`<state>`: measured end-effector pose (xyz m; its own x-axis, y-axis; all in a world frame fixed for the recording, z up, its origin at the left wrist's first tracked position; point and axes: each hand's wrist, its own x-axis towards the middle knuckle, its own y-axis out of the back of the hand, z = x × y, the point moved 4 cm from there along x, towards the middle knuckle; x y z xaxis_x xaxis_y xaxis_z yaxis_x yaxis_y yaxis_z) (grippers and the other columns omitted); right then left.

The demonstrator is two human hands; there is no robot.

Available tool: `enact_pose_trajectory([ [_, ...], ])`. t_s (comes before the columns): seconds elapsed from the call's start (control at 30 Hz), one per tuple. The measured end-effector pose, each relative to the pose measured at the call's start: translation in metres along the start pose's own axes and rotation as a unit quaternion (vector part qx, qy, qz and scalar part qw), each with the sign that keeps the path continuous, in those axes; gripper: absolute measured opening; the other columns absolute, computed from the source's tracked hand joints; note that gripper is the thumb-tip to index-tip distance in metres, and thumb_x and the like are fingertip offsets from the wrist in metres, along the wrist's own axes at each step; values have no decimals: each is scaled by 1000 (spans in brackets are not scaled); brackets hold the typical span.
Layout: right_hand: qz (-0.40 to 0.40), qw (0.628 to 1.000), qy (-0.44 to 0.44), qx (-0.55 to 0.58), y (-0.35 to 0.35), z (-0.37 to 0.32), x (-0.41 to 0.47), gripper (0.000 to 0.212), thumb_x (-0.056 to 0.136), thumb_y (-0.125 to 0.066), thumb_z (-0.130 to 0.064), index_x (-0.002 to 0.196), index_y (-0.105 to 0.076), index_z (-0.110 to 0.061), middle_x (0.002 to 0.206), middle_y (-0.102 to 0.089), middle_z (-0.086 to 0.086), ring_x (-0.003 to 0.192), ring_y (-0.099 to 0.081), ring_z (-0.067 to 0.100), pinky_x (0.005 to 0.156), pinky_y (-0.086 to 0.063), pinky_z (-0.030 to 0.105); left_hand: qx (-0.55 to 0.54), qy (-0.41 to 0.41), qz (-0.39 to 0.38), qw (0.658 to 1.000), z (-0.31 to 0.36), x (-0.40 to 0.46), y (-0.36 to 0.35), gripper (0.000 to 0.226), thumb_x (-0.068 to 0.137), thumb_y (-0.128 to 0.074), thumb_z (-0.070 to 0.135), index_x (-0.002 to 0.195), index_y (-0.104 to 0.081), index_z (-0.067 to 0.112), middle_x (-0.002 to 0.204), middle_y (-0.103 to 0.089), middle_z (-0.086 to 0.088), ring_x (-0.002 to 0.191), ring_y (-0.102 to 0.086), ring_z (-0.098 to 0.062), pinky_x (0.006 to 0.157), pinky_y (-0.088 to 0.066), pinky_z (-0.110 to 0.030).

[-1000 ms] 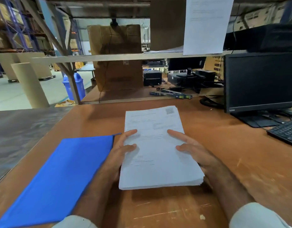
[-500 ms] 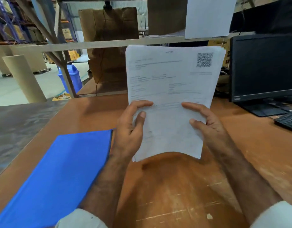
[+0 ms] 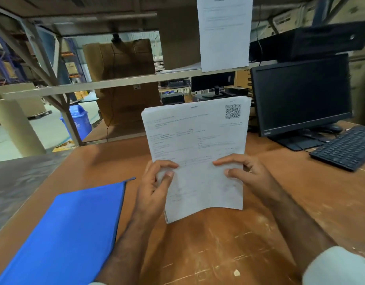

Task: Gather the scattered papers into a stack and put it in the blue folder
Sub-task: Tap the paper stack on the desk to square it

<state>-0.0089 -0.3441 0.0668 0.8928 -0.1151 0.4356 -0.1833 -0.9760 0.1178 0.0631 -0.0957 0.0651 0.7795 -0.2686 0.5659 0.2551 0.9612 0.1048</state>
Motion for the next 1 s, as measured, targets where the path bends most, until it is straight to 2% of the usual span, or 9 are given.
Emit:
enact_pose_trajectory([
  [0.1,4,1000,-9,12,-3,4,3,31,97,-56,8,114,-76,-8,133,-67,-3,124,-63,17,94,-58,33,-66,73,-14,995,-5,3,-6,32,94,-57,-8,94,-73,20,122,-68,11,119,-62,-13,87,-59,-33],
  [0.2,33,999,4,-33,-7,12,7,34,102,-54,-2,117,-76,-24,134,-65,-11,128,-58,13,100,-55,35,-6,85,-52,995,-11,-4,-14,42,96,-53,-9,102,-73,27,122,-65,24,117,-61,-2,93,-60,-40],
  [0.3,39,998,-6,-51,-7,11,13,36,103,-53,-4,116,-75,-29,136,-63,-13,129,-57,12,102,-54,38,12,92,-67,993,-8,7,-11,44,96,-53,-9,107,-71,30,123,-62,28,115,-62,-4,86,-62,-39],
  [0.47,-25,991,-124,41,-13,9,27,33,102,-55,-5,120,-74,-24,139,-61,-6,119,-66,18,96,-58,41,-149,215,-54,964,-6,21,13,45,88,-53,-16,108,-75,18,122,-73,7,109,-71,-28,86,-62,-50],
  [0.6,-76,959,-243,123,-41,42,23,33,102,-52,-7,119,-75,-21,134,-67,1,118,-67,28,103,-52,51,-131,298,-16,945,-36,-1,36,42,85,-58,-8,106,-78,21,129,-70,0,111,-70,-32,90,-60,-51],
  [0.67,-87,951,-269,127,-57,61,16,35,102,-51,-3,119,-76,-20,132,-69,5,115,-69,31,100,-54,48,-90,319,-24,943,-51,-16,46,42,83,-60,-1,110,-78,25,134,-67,-4,113,-68,-34,94,-58,-51],
  [0.73,-89,953,-267,109,-62,66,12,36,103,-50,-2,122,-74,-20,129,-70,5,110,-71,29,89,-58,41,-113,347,-45,930,-60,-27,50,42,89,-58,-1,118,-75,24,129,-70,-7,109,-71,-31,87,-60,-43],
  [0.83,-73,954,-253,146,-63,62,12,36,102,-52,-4,125,-73,-22,132,-68,2,114,-69,31,91,-59,46,-182,338,-57,922,-57,-26,52,39,99,-53,3,129,-70,20,124,-74,-2,112,-71,-29,94,-58,-43],
  [1.0,-96,942,-255,197,-73,61,11,36,102,-51,-7,131,-68,-20,137,-66,-1,122,-65,30,101,-53,52,-160,261,-19,952,-63,-14,64,44,98,-53,-3,125,-73,26,141,-63,-1,122,-65,-31,101,-54,-49],
])
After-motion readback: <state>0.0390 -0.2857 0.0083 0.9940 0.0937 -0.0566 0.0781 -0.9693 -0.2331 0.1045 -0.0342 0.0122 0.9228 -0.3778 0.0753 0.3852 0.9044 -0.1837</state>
